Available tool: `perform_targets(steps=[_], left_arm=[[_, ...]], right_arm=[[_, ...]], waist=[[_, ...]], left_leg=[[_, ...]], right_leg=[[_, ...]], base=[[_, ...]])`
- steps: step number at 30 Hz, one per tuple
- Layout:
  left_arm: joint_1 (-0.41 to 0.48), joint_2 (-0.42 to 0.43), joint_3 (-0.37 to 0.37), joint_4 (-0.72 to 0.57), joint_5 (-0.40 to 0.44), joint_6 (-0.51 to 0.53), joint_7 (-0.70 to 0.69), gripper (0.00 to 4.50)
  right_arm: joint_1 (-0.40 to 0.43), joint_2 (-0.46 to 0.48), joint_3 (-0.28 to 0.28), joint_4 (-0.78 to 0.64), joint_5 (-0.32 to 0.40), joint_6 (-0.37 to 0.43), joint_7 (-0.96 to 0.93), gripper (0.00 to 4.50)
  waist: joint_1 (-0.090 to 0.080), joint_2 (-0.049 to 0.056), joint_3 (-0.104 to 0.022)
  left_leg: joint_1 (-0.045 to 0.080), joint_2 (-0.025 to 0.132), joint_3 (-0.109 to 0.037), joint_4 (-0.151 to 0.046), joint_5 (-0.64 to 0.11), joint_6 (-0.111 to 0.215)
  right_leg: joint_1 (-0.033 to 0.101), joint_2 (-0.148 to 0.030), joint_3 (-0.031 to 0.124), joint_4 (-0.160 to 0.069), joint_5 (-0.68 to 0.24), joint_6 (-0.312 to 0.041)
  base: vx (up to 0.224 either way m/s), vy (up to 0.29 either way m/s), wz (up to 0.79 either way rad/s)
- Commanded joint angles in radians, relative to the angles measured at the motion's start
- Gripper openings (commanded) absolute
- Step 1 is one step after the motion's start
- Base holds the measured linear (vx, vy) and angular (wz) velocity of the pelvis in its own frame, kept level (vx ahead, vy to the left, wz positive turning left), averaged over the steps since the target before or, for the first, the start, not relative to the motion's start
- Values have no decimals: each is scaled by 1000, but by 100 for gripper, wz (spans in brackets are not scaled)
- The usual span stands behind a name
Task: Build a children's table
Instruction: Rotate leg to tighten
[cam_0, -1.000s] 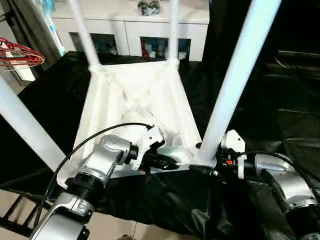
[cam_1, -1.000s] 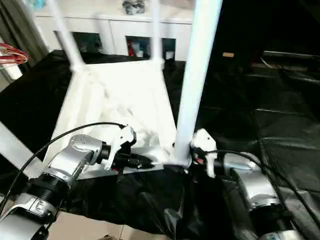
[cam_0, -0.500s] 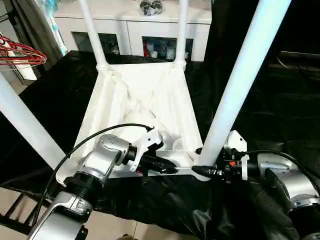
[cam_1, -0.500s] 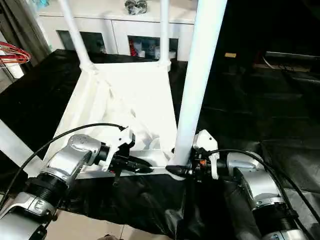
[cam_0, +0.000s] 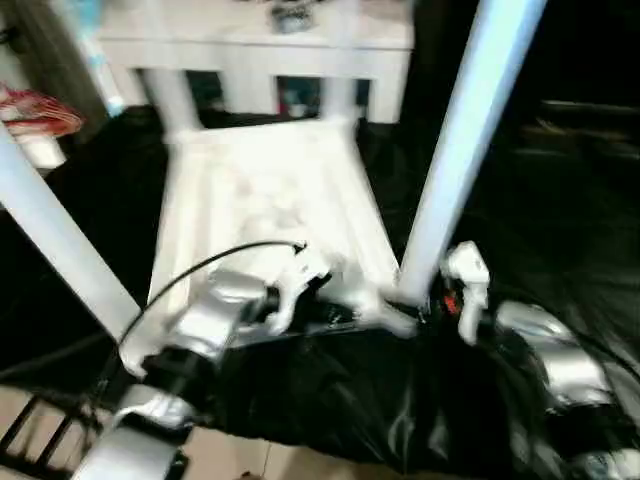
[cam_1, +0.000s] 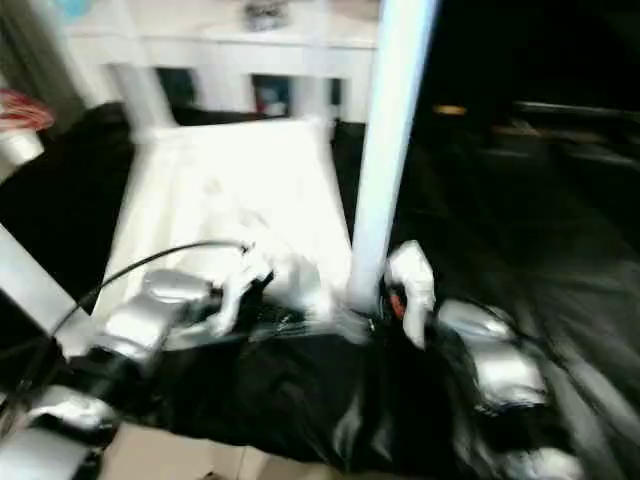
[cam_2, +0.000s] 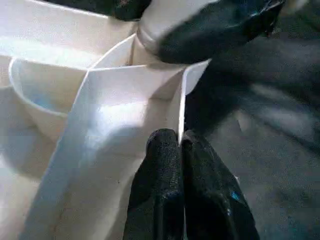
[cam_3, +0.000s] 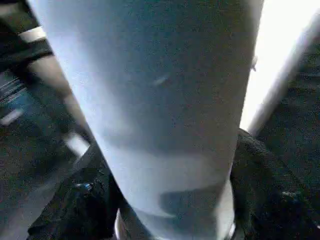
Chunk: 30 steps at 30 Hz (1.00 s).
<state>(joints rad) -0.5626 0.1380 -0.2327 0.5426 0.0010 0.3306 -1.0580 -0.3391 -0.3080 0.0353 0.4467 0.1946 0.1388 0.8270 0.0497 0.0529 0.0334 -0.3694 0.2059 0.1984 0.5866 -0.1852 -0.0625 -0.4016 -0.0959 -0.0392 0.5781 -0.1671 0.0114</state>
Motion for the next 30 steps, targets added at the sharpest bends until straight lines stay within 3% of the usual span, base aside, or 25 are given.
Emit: perform_targets(steps=[1,5,9,10,13,14,19,22,26,30], left_arm=[[-39,-64,17,-13,-49,-22,25,0],[-89,-150,27,89,-28,-67,166,0],[-105,-166,19,113,-9,-98,202,0],[-103,-164,9,105,-1,-104,196,0],[-98,-157,0,96,0,-110,178,0],[-92,-151,-3,88,-3,-113,160,0],[-68,-102,-31,55,-21,-148,36,0],[-54,-69,-41,24,-37,-140,-34,0],[-49,-39,-48,4,-53,-124,-99,0],[-44,6,-54,-15,-86,-108,-214,0]], right_arm=[[0,47,47,41,-23,22,-39,259],[-45,139,38,93,-43,34,-175,259],[-65,180,34,115,-66,12,-231,259],[-64,189,27,112,-51,8,-229,314],[-57,187,20,100,-37,15,-222,335],[-49,180,21,88,-33,19,-205,365],[-7,114,51,29,-48,-4,-109,397],[6,77,57,9,-37,-18,-35,397],[18,37,78,-25,-17,-12,59,397],[54,-40,120,-101,26,14,258,397]], waist=[[-3,-24,-48],[-8,-21,-49],[-10,-19,-50],[-10,-17,-51],[-10,-13,-51],[-11,-12,-50],[-7,-15,-52],[-8,-15,-55],[1,-14,-61],[16,-18,-60]], left_leg=[[10,13,-11,-77,-274,30],[12,10,-10,-76,-264,34],[8,11,-12,-77,-266,37],[10,11,-12,-77,-270,41],[8,12,-12,-79,-278,44],[8,12,-13,-80,-284,42],[8,14,-11,-79,-271,53],[3,14,-11,-77,-239,64],[4,18,-8,-68,-162,102],[7,21,-3,-64,-154,124]], right_leg=[[38,-34,15,-76,-361,-190],[34,-33,16,-82,-379,-178],[37,-34,15,-81,-362,-179],[36,-34,15,-81,-359,-180],[37,-33,15,-80,-347,-185],[38,-33,15,-81,-348,-183],[39,-34,18,-78,-310,-190],[44,-36,17,-73,-279,-201],[46,-32,17,-54,-133,-253],[47,-32,15,-48,-107,-272]], base=[[0,0,0],[0,0,0],[0,0,0],[0,0,0],[0,0,0],[0,0,0],[0,0,0],[0,0,0],[0,0,0],[0,0,0]])
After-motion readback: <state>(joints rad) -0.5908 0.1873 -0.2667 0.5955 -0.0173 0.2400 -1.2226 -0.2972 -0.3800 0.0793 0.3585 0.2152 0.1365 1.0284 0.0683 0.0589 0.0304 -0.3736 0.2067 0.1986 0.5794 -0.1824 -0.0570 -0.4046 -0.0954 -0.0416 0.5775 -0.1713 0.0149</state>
